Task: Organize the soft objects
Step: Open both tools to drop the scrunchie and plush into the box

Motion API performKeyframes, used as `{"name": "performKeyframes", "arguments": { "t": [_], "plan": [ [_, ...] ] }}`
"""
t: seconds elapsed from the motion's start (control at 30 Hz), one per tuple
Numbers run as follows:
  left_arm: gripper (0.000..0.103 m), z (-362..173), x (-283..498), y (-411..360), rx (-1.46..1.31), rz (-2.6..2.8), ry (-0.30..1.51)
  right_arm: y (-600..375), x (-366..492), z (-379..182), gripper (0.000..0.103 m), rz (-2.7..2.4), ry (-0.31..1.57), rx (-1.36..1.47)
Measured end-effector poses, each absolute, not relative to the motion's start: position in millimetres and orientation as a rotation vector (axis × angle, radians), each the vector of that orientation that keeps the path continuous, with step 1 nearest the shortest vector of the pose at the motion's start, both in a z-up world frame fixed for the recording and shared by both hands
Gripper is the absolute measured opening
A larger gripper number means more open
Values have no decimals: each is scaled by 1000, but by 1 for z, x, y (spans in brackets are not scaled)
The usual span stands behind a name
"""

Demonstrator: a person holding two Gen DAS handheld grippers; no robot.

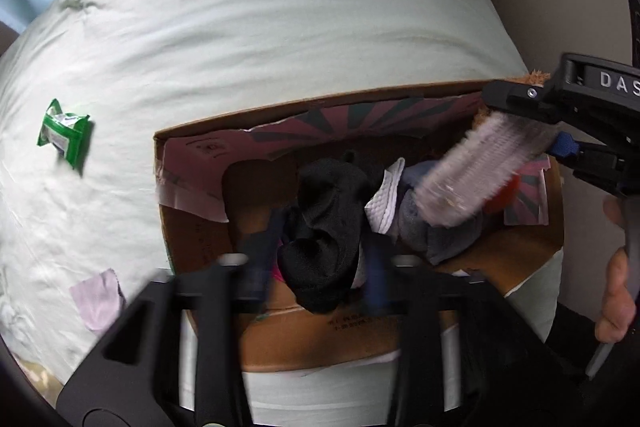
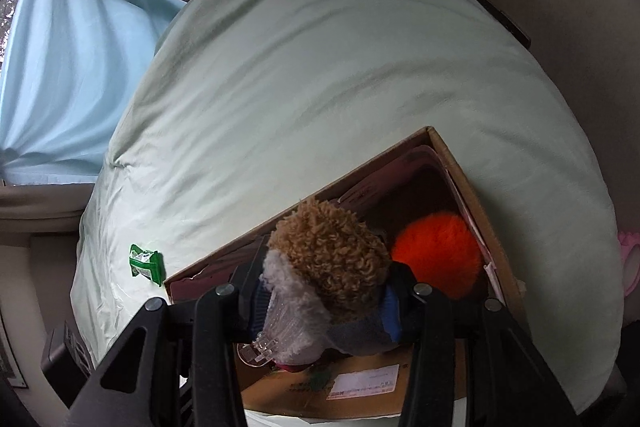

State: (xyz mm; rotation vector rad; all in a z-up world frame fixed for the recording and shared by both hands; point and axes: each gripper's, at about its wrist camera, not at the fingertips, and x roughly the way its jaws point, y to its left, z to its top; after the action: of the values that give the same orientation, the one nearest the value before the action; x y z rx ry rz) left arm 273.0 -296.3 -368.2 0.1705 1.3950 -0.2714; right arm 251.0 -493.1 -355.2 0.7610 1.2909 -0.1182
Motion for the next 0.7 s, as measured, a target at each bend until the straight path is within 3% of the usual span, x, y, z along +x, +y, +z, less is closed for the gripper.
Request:
{"name": "performKeyframes", "arguments": {
  "t": [0.03,0.07,0.1,0.13,0.7],
  "plan": [
    [100,-368,272,-297,200,-252,1390,-492,252,-356,55,-124,1298,755],
    [102,-366,271,-297,218,-245,1369,-492,253,-358,64,-135,1308,740],
    [103,-363,269,-296,221,-251,1357,-492,253,-359,90,-141,1313,728],
    [102,-362,268,-295,216,-256,1360,-493,252,-360,103,-141,1311,719],
    [102,-304,240,-276,170,-271,1280,-491,220,-305,103,-123,1200,614]
  ]
}}
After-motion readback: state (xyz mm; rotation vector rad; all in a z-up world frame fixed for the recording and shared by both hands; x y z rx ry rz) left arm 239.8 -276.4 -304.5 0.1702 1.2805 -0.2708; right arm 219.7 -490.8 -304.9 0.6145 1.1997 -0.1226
